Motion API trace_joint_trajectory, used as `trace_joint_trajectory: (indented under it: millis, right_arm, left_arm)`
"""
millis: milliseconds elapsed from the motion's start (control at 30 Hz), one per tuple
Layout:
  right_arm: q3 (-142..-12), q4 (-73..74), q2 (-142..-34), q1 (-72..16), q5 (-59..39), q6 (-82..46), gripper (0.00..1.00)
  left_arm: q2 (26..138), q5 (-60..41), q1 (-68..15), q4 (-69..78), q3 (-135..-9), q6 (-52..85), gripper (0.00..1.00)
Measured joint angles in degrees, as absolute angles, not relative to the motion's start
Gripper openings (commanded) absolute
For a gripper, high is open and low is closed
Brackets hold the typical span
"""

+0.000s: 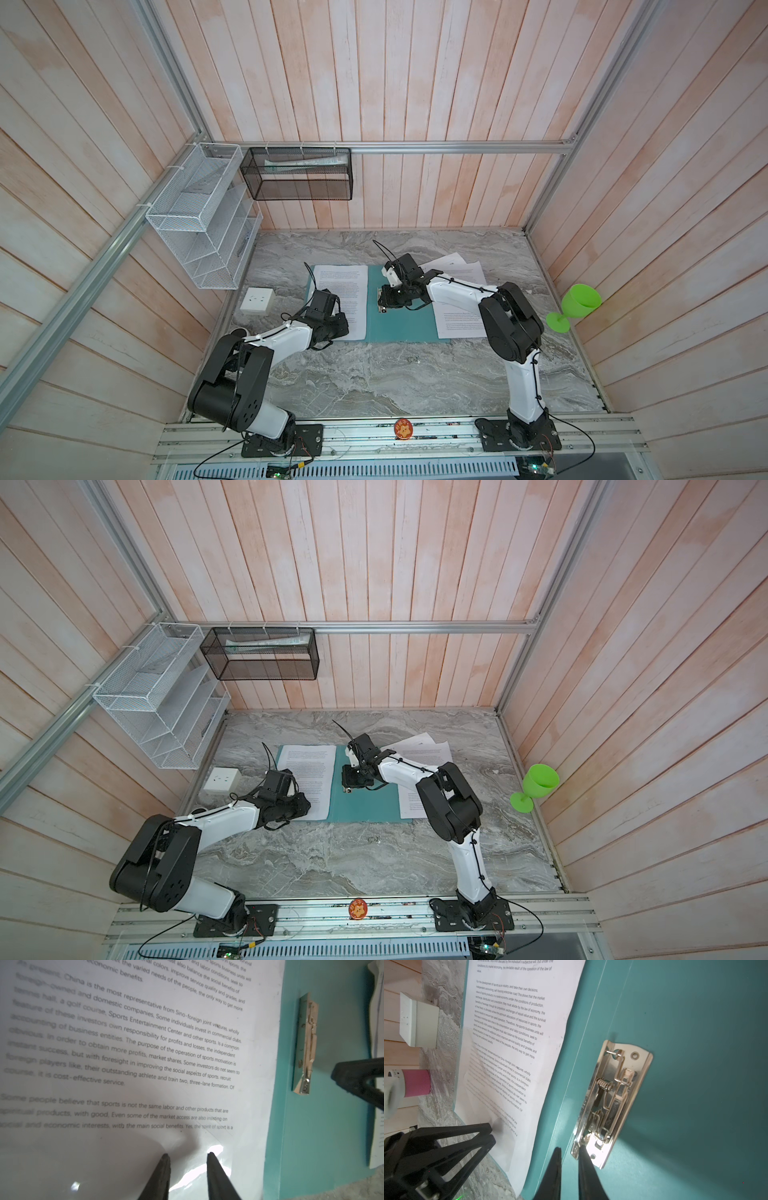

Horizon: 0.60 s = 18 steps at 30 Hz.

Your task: Put the files into the folder

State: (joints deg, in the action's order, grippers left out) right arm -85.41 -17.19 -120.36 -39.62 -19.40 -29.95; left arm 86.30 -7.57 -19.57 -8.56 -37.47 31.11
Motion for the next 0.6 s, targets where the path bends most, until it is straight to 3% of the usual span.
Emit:
trace_joint_trajectory:
  millis: [600]
  right_arm:
    - [-85.9, -18.5, -122.3, -39.7, -20.7, -29.5, 0.14]
  left_arm:
    - [86.3, -7.7, -19.5, -8.6, -37.5, 31.3, 0.32]
